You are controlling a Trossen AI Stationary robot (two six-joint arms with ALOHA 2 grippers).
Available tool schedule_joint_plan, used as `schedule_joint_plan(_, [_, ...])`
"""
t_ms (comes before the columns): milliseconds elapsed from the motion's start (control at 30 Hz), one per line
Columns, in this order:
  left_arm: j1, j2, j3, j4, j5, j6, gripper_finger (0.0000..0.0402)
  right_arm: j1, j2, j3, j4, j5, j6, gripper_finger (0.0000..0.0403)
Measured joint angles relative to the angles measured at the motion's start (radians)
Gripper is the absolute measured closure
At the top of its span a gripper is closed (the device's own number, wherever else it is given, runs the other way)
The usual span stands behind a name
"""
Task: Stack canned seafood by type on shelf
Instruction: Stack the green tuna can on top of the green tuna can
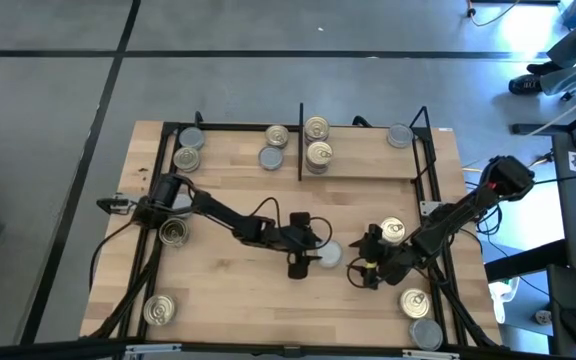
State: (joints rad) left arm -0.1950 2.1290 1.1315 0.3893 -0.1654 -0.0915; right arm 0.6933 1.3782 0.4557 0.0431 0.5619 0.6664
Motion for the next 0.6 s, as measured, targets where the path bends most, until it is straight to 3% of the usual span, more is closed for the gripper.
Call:
schedule_joint_plan(267, [-0.002,0.0,-0.066,0.078,0.011,0.011,0.0164,0.0,0.027,0.001,0.137,0.02,-0.158,0.01])
schedule_joint_plan(600, [-0.001,0.003,-0.217,0.341,0.021,-0.072,0.0164,-0.001,0.075,0.001,0.246,0.037,-0.362,0.01])
